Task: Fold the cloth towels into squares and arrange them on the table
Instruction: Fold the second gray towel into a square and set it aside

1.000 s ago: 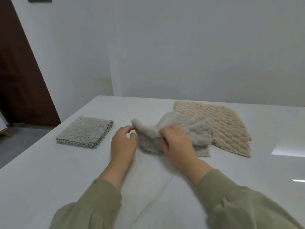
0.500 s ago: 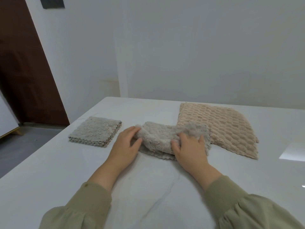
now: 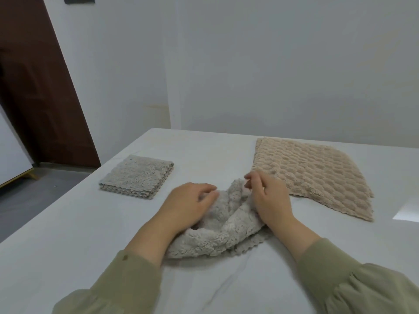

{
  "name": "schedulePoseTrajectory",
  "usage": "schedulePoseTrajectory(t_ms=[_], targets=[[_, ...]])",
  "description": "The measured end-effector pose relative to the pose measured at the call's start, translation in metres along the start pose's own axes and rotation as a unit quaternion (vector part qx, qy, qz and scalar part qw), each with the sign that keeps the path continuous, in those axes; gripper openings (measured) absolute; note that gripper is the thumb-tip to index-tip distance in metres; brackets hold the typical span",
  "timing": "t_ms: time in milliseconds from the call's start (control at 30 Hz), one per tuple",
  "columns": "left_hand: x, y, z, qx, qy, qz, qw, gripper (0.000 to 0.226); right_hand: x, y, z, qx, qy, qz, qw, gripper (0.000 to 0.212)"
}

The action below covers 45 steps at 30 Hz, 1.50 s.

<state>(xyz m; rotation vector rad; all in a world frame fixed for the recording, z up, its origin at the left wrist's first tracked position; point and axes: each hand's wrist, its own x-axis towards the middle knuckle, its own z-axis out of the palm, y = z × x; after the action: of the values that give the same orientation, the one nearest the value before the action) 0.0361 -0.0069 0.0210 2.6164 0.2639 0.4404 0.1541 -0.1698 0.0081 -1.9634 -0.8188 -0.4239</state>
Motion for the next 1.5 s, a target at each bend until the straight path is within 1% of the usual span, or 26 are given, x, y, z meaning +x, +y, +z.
schedulePoseTrajectory(t_ms=[33, 67, 133, 200, 267, 300, 367, 467, 567, 667, 800, 967, 1033, 1100, 1133, 1200, 1267, 1300, 1333, 1400, 1433, 1500], targets=[[0.003, 0.001, 0.010, 0.049, -0.054, 0.016, 0.997, 0.046, 0.006, 0.006, 0.001, -0.026, -0.007, 0.018, 0.999, 0.040], [0.007, 0.001, 0.020, 0.107, -0.102, 0.028, 0.989, 0.053, 0.012, 0.015, 0.002, -0.069, -0.035, 0.022, 0.997, 0.037], [0.014, -0.001, 0.033, 0.188, -0.155, 0.026, 0.969, 0.059, 0.021, 0.035, 0.007, -0.165, -0.120, 0.008, 0.979, 0.039], [0.020, -0.002, 0.037, 0.205, -0.169, 0.006, 0.964, 0.060, 0.029, 0.044, 0.009, -0.239, -0.205, 0.006, 0.949, 0.043], [0.024, -0.003, 0.039, 0.203, -0.173, -0.006, 0.964, 0.059, 0.037, 0.049, 0.011, -0.278, -0.263, 0.008, 0.924, 0.046], [0.025, -0.003, 0.040, 0.197, -0.175, -0.012, 0.965, 0.059, 0.041, 0.049, 0.010, -0.289, -0.281, 0.013, 0.915, 0.048], [0.029, -0.003, 0.040, 0.189, -0.176, -0.023, 0.966, 0.059, 0.049, 0.053, 0.008, -0.306, -0.294, 0.035, 0.905, 0.050], [0.038, -0.003, 0.040, 0.196, -0.176, -0.033, 0.964, 0.060, 0.056, 0.062, 0.002, -0.330, -0.286, 0.064, 0.897, 0.052], [0.050, 0.000, 0.045, 0.190, -0.167, -0.049, 0.966, 0.061, 0.061, 0.072, -0.005, -0.332, -0.263, 0.103, 0.900, 0.053], [0.064, 0.004, 0.051, 0.170, -0.157, -0.056, 0.971, 0.061, 0.064, 0.085, -0.017, -0.331, -0.239, 0.149, 0.901, 0.054], [0.077, 0.004, 0.057, 0.136, -0.134, -0.065, 0.979, 0.055, 0.068, 0.106, -0.032, -0.350, -0.220, 0.199, 0.888, 0.056], [0.084, 0.003, 0.061, 0.138, -0.131, -0.067, 0.979, 0.055, 0.070, 0.122, -0.042, -0.351, -0.163, 0.245, 0.889, 0.059], [0.085, 0.003, 0.061, 0.138, -0.128, -0.067, 0.980, 0.055, 0.070, 0.118, -0.035, -0.333, -0.140, 0.251, 0.898, 0.058], [0.083, 0.002, 0.060, 0.122, -0.117, -0.068, 0.983, 0.052, 0.071, 0.114, -0.030, -0.268, -0.078, 0.259, 0.925, 0.050], [0.082, 0.001, 0.059, 0.105, -0.104, -0.067, 0.987, 0.049, 0.072, 0.111, -0.030, -0.218, -0.039, 0.261, 0.940, 0.046], [0.078, 0.001, 0.057, 0.041, -0.064, -0.066, 0.995, 0.041, 0.069, 0.102, -0.029, -0.093, 0.021, 0.253, 0.963, 0.043], [0.070, 0.004, 0.054, -0.059, -0.003, -0.079, 0.995, 0.031, 0.065, 0.096, -0.025, 0.007, 0.034, 0.242, 0.970, 0.041], [0.065, 0.007, 0.051, -0.106, 0.035, -0.090, 0.990, 0.027, 0.061, 0.090, -0.023, 0.029, 0.028, 0.233, 0.972, 0.040], [0.059, 0.009, 0.047, -0.132, 0.078, -0.092, 0.984, 0.025, 0.058, 0.085, -0.022, 0.031, 0.019, 0.221, 0.975, 0.037], [0.047, 0.011, 0.039, -0.097, 0.152, -0.068, 0.981, 0.026, 0.054, 0.072, -0.019, 0.000, 0.002, 0.202, 0.979, 0.031], [0.042, 0.009, 0.035, -0.067, 0.170, -0.058, 0.982, 0.027, 0.052, 0.064, -0.017, -0.023, -0.006, 0.194, 0.981, 0.027], [0.035, 0.003, 0.029, -0.004, 0.162, -0.060, 0.985, 0.028, 0.045, 0.047, -0.012, -0.076, -0.029, 0.158, 0.984, 0.021]])
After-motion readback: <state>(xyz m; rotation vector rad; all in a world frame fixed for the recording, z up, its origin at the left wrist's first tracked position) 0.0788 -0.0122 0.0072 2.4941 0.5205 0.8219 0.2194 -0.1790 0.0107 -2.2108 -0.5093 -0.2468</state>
